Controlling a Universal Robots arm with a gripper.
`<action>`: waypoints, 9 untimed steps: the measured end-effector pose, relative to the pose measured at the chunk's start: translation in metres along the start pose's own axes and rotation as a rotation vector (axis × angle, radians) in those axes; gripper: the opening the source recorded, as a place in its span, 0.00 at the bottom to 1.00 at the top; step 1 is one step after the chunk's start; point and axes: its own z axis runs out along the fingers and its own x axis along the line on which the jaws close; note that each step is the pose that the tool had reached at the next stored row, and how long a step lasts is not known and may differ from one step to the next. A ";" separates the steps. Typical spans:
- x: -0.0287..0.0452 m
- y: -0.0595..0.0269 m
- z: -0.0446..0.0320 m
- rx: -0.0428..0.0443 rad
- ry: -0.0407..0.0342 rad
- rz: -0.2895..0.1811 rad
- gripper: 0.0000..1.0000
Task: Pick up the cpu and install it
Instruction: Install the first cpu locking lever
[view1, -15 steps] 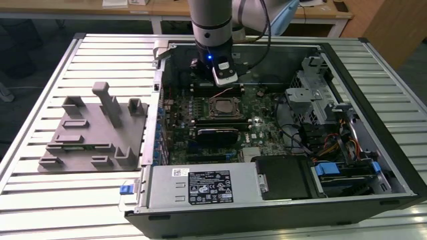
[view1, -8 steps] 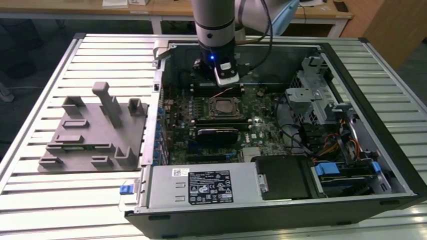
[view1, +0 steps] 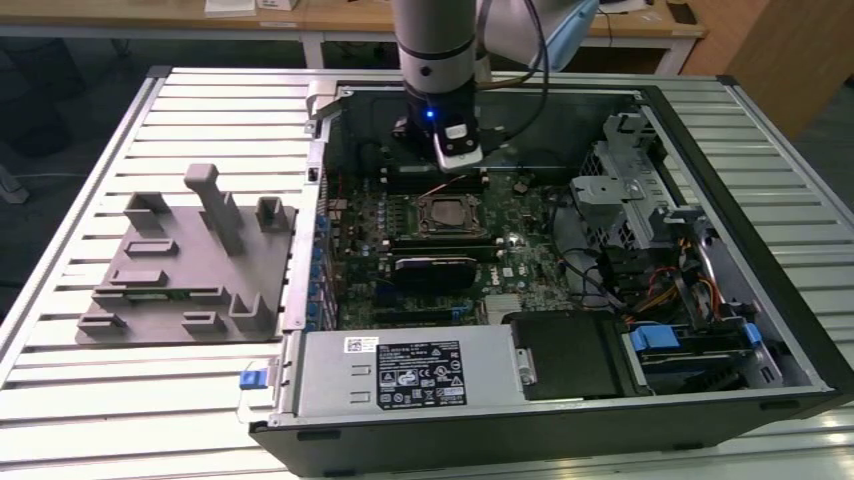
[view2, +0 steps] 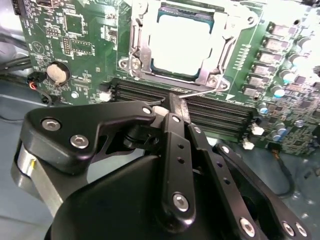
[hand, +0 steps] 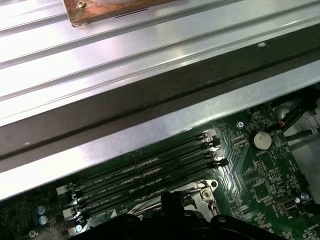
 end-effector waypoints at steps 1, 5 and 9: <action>-0.0005 0.0006 0.0005 0.0005 -0.0004 0.002 0.11; -0.0008 0.0013 0.0029 0.0007 -0.0011 0.005 0.11; -0.0006 0.0006 0.0064 -0.0011 -0.0045 0.005 0.11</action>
